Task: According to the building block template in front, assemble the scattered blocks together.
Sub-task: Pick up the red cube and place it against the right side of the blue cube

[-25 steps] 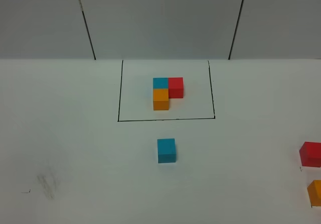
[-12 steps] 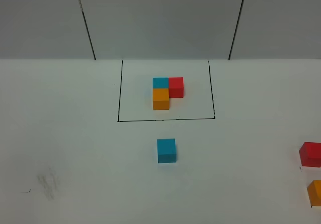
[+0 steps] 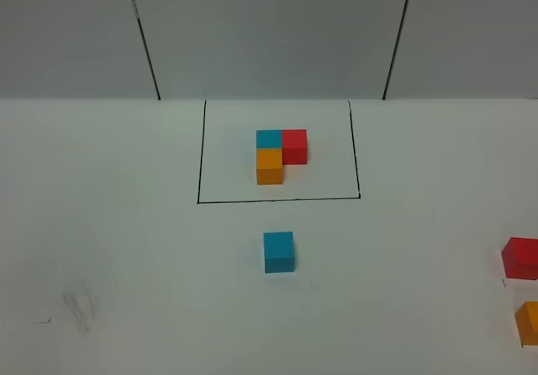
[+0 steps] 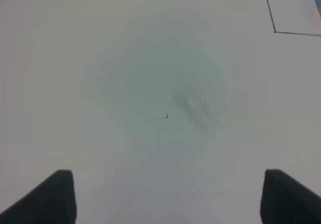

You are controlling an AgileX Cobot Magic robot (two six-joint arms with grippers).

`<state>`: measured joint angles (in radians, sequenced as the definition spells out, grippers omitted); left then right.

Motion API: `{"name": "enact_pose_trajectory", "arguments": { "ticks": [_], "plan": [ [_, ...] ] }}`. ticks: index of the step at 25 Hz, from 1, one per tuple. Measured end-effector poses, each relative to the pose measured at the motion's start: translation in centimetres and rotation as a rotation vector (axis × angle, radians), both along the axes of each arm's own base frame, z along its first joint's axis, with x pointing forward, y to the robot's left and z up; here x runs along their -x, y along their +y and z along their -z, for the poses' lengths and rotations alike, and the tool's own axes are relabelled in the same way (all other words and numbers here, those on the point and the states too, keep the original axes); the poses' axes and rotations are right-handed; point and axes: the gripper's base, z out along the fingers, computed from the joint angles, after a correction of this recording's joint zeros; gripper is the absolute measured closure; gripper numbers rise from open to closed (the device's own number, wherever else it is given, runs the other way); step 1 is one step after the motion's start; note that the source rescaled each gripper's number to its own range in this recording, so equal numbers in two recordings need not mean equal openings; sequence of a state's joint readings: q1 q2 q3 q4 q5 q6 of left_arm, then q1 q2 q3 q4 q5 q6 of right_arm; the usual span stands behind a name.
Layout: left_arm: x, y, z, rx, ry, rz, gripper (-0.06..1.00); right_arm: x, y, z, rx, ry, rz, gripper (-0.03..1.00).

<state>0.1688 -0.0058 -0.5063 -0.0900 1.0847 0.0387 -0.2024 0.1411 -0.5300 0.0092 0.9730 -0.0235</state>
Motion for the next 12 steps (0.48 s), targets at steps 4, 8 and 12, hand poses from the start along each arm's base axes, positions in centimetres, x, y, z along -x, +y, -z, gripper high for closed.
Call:
{"name": "enact_pose_trajectory", "arguments": {
  "ticks": [4, 8, 12],
  "plan": [
    [0.0, 0.0, 0.0, 0.000, 0.000, 0.000, 0.29, -3.5, -0.7, -1.8, 0.004, 0.041, -0.005, 0.31],
    [0.0, 0.0, 0.0, 0.000, 0.000, 0.000, 0.29, -7.9, -1.6, -2.8, -0.020, 0.154, -0.006, 0.31],
    [0.0, 0.0, 0.0, 0.000, 0.000, 0.000, 0.29, -12.6, -2.5, -2.8, -0.047, 0.255, -0.010, 0.31]
  ]
}}
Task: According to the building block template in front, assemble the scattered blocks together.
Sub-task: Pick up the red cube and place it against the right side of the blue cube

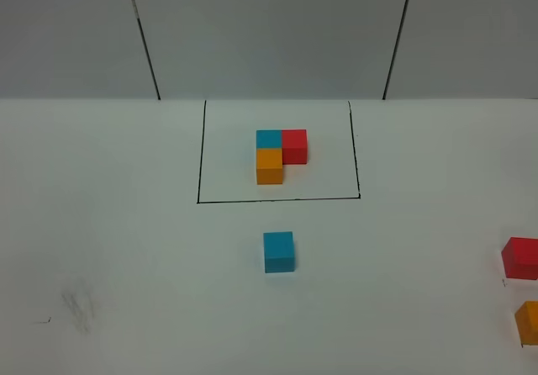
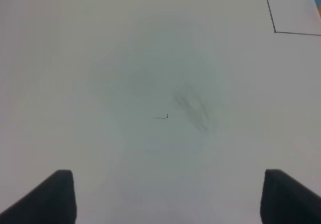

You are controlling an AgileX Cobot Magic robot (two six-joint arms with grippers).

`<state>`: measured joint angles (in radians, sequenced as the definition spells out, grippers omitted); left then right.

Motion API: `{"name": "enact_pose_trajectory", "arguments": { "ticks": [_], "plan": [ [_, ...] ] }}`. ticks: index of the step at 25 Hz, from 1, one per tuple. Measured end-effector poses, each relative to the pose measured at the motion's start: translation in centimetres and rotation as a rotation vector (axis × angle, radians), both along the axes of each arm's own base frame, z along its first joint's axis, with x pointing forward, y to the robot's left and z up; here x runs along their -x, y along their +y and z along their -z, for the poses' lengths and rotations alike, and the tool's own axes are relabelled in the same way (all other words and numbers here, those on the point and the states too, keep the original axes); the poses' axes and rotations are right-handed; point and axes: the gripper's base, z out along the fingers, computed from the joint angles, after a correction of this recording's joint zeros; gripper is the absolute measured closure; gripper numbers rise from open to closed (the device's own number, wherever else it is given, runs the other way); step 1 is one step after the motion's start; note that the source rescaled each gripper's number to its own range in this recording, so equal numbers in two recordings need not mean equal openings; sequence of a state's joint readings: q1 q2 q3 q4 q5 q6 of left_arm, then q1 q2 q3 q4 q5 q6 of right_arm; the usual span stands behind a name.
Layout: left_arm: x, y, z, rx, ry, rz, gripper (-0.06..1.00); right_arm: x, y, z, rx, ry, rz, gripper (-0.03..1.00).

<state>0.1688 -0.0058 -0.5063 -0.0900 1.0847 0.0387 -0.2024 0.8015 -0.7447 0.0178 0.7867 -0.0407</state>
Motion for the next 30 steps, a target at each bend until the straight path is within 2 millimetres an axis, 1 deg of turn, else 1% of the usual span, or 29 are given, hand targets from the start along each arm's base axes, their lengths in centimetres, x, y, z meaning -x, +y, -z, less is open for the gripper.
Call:
{"name": "enact_pose_trajectory", "arguments": {
  "ticks": [3, 7, 9, 15, 17, 19, 24, 28, 30],
  "plan": [
    [0.0, 0.0, 0.0, 0.000, 0.000, 0.000, 0.29, -3.8, -0.7, 0.7, -0.025, 0.059, 0.001, 0.31],
    [0.0, 0.0, 0.0, 0.000, 0.000, 0.000, 0.29, -8.3, -1.5, 1.4, -0.032, 0.128, -0.016, 0.31],
    [0.0, 0.0, 0.0, 0.000, 0.000, 0.000, 0.29, -10.4, -1.9, 1.3, -0.034, 0.153, -0.022, 0.31],
    [0.0, 0.0, 0.0, 0.000, 0.000, 0.000, 0.29, -15.4, -2.5, 1.5, -0.115, 0.263, -0.033, 0.31],
    [0.0, 0.0, 0.0, 0.000, 0.000, 0.000, 0.29, -16.9, -2.5, 2.1, -0.149, 0.301, -0.039, 0.31],
    [0.0, 0.0, 0.0, 0.000, 0.000, 0.000, 0.29, -18.0, -2.6, 3.2, -0.176, 0.340, -0.044, 0.31],
    [0.0, 0.0, 0.0, 0.000, 0.000, 0.000, 0.29, -19.7, -2.5, 7.3, -0.248, 0.473, -0.053, 0.31],
    [0.0, 0.0, 0.0, 0.000, 0.000, 0.000, 0.29, -20.5, -2.1, 10.2, -0.283, 0.562, -0.058, 0.31],
    [0.0, 0.0, 0.0, 0.000, 0.000, 0.000, 0.29, -20.6, -1.5, 11.3, -0.276, 0.588, -0.071, 0.32]
  ]
}}
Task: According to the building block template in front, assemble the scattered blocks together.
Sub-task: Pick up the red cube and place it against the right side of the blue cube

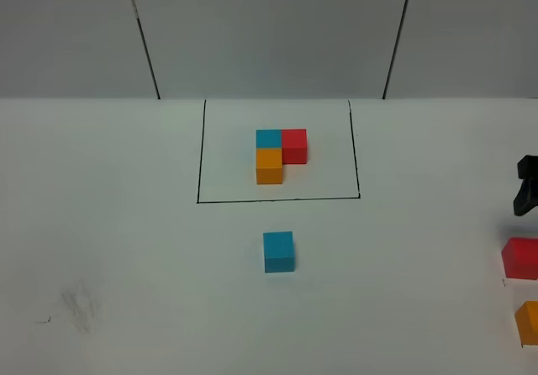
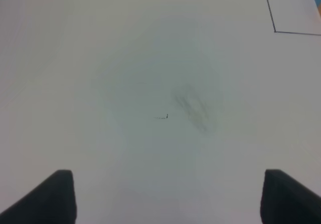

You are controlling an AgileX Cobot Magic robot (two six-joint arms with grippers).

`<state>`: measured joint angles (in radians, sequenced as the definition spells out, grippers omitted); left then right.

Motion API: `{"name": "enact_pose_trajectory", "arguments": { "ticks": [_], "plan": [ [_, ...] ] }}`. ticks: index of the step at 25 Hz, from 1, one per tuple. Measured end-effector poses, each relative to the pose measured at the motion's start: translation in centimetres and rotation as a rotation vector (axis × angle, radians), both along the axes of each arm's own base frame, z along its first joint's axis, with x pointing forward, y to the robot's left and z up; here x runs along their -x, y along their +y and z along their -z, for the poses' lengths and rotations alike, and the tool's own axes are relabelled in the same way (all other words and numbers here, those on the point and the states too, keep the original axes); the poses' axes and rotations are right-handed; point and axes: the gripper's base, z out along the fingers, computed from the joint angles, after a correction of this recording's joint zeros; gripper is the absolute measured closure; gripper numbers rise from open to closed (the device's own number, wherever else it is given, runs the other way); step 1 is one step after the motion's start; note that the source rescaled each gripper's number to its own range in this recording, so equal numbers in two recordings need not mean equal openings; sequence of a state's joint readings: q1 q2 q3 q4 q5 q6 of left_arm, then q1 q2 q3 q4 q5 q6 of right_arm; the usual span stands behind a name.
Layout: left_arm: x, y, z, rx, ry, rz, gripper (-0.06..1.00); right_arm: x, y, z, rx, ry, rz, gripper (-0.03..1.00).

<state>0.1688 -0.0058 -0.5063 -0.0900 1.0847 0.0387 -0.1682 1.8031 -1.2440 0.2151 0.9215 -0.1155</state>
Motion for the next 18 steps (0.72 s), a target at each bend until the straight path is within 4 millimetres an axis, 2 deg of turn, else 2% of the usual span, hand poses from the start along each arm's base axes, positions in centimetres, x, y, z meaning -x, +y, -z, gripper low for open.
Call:
{"name": "enact_pose_trajectory", "arguments": {
  "ticks": [4, 7, 18],
  "plan": [
    [0.0, 0.0, 0.0, 0.000, 0.000, 0.000, 0.29, 0.2, 1.1, 1.4, 0.030, 0.008, -0.014, 0.40],
    [0.0, 0.0, 0.0, 0.000, 0.000, 0.000, 0.29, 0.5, 1.1, 2.1, 0.051, 0.012, -0.006, 0.45],
    [0.0, 0.0, 0.0, 0.000, 0.000, 0.000, 0.29, 1.6, 0.9, 4.4, 0.085, -0.007, 0.011, 0.46]
  ]
}}
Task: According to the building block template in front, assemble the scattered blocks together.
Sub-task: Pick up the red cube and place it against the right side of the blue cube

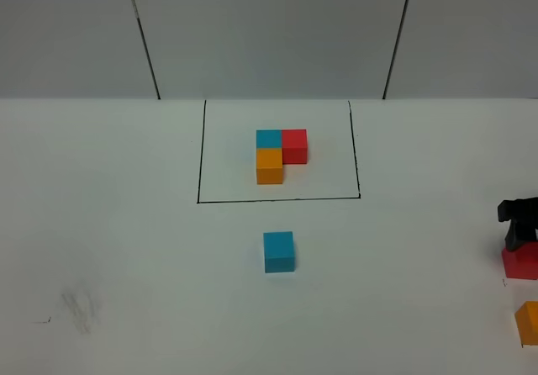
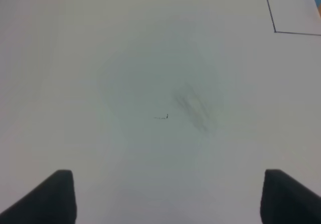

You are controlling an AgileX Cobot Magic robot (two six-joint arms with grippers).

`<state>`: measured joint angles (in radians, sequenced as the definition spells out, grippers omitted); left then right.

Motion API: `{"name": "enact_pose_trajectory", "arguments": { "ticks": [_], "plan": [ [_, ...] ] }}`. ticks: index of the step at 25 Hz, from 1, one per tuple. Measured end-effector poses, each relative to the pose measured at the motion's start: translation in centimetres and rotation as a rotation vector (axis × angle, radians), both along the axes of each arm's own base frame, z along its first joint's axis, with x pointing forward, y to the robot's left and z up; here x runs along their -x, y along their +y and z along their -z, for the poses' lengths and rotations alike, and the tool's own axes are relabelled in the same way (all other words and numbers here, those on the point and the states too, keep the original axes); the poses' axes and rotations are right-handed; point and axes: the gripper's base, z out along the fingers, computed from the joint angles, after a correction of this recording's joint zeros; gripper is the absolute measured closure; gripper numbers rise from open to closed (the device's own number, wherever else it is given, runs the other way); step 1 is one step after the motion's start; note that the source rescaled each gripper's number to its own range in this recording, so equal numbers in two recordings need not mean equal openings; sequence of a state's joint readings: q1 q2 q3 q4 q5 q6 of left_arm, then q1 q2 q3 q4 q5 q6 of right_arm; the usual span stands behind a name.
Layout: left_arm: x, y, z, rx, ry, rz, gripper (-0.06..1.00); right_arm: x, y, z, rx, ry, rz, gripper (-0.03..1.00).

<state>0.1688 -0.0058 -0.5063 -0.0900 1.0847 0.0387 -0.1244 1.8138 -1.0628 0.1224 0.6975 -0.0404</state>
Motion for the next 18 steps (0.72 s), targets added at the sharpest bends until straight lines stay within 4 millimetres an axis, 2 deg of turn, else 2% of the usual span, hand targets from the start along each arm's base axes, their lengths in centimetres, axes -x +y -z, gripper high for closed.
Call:
{"name": "enact_pose_trajectory", "arguments": {
  "ticks": [6, 14, 16, 18],
  "plan": [
    [0.0, 0.0, 0.0, 0.000, 0.000, 0.000, 0.29, -0.3, -0.1, 1.0, 0.005, -0.016, 0.006, 0.46],
    [0.0, 0.0, 0.0, 0.000, 0.000, 0.000, 0.29, -1.2, 1.0, 4.0, -0.005, -0.002, -0.021, 0.46],
    [0.0, 0.0, 0.0, 0.000, 0.000, 0.000, 0.29, -1.4, 1.4, 4.5, -0.005, -0.010, -0.026, 0.49],
    [0.0, 0.0, 0.0, 0.000, 0.000, 0.000, 0.29, -1.5, 1.7, 4.7, -0.003, -0.014, -0.038, 0.59]
  ]
}}
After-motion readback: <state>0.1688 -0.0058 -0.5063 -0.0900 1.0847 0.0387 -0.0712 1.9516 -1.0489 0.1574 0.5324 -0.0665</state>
